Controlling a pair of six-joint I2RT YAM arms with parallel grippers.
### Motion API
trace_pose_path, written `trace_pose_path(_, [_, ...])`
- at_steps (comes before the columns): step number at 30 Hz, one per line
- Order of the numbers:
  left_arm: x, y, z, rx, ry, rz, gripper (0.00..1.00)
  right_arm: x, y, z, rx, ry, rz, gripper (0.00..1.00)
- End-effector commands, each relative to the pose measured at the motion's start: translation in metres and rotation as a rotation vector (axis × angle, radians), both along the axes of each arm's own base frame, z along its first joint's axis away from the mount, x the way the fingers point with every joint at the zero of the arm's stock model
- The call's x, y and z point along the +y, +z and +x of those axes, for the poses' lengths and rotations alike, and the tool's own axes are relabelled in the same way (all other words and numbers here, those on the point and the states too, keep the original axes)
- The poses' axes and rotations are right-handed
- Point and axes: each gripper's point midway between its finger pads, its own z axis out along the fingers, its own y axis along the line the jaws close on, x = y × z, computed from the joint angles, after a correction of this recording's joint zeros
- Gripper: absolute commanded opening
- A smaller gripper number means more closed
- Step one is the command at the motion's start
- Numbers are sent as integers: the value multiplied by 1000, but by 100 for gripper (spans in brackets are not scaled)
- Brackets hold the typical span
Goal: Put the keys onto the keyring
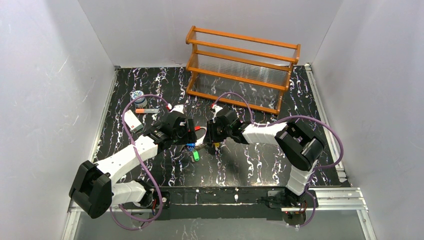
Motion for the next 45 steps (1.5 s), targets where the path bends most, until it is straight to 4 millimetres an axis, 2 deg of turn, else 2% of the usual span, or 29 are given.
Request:
trace_pose_path(1, [5,3,-3,-4,1,7,68,2,5,14,-60,6,-32,41])
trace_pose_path(6, [5,3,-3,-3,0,11,68,2,2,12,-64,49,-59,48])
trace_pose_path(14, [-1,-2,-4,10,-22,-4,66,3,8,4,-95,89,-75,42])
trace_pose_path(20, [-27,-2,-1,2,-81,-127,54,-1,19,1,-108,79,-49,32])
trace_pose_path(24, [-47,-5,-1,19,-118,-212,39,-3,19,-1,-98,74,-46,28])
trace_pose_path(27, [-57,-15,0,52,-131,-241,31,-6,19,1,-101,55,-46,28])
trace_pose_path(34, [-69,-35,5,76,-109,-299,23,-13,15,4,-134,53,-83,31])
trace_pose_path(39, [-65,-51,6,85,-73,-289,18,-17,12,4,-136,57,-101,27])
trace_pose_path(45, [-59,-70,2,112,-55,-265,14,-10,7,-2,-105,102,-89,20])
